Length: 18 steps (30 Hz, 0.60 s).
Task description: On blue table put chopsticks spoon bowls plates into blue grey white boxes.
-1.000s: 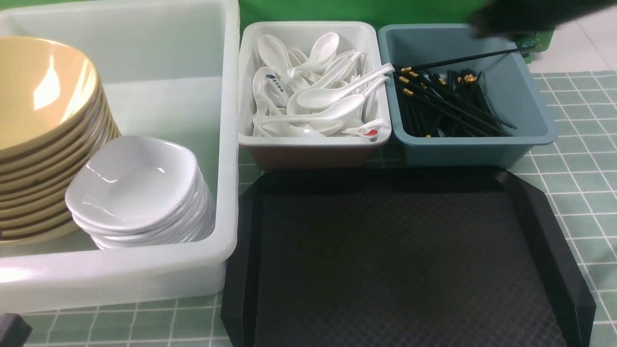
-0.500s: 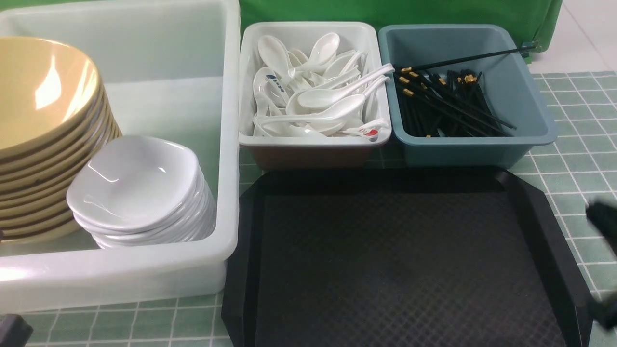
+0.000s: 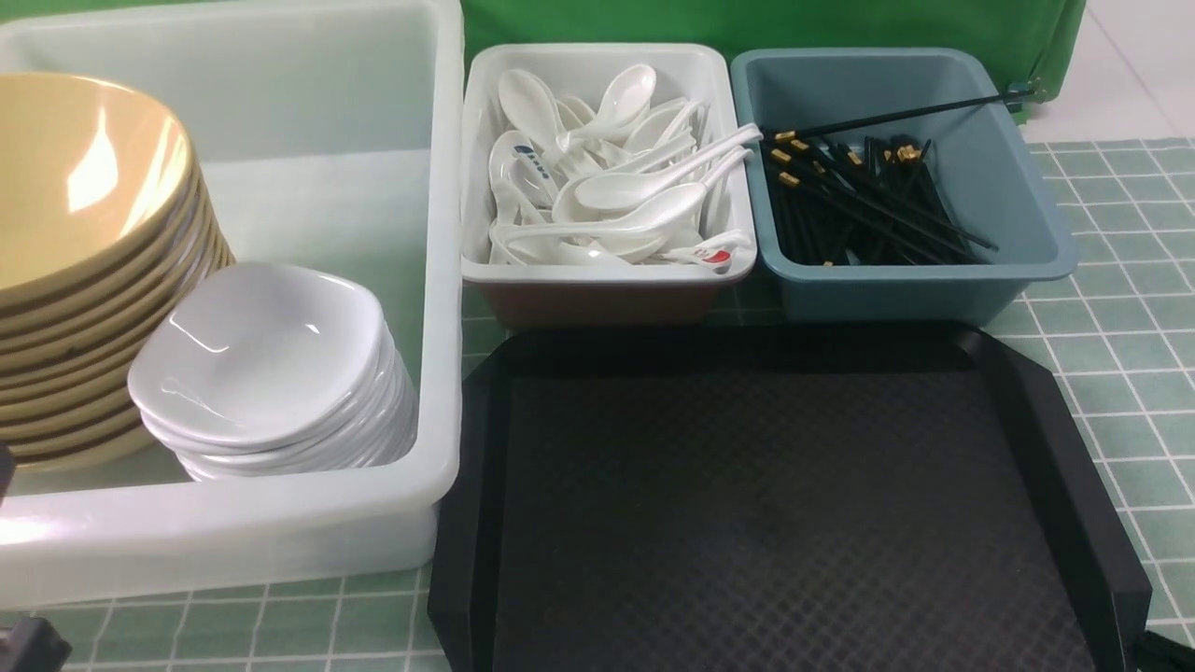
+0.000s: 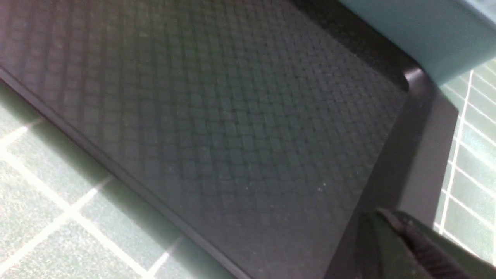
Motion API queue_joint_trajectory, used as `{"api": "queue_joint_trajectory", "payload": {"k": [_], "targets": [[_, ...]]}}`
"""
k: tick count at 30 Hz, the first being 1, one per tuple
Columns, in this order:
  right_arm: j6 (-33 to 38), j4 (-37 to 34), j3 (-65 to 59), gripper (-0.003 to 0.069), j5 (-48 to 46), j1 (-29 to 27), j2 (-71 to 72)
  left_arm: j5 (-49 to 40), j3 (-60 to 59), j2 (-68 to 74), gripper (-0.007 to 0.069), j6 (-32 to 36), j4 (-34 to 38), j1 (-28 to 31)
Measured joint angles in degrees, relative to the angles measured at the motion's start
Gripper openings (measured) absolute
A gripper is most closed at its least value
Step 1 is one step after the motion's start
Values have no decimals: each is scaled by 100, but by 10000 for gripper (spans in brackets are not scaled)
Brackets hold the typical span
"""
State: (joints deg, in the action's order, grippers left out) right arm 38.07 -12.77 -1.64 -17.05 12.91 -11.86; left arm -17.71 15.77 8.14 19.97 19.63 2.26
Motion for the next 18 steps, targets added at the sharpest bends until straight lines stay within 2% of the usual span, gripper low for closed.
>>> {"api": "queue_joint_trajectory", "payload": {"k": [3,4,5,6,10,13,18], "targets": [[-370,75,0,40,-62,-281,622,-50,0,0,1,0,0,0],[-867,311,0,41,-62,-454,949,-75,0,0,1,0,0,0],[-948,398,0,41,-62,-497,985,-75,0,0,1,0,0,0],[-1573,757,0,41,-45,-645,1160,-88,0,0,1,0,0,0],[-3076,1312,0,43,-40,-950,1247,-133,0,0,1,0,6,-5],[-3637,1439,0,44,-40,-1030,1254,-152,0,0,1,0,6,-5],[-3960,1519,0,47,-45,-1050,1254,-169,0,0,1,0,6,-5]]}}
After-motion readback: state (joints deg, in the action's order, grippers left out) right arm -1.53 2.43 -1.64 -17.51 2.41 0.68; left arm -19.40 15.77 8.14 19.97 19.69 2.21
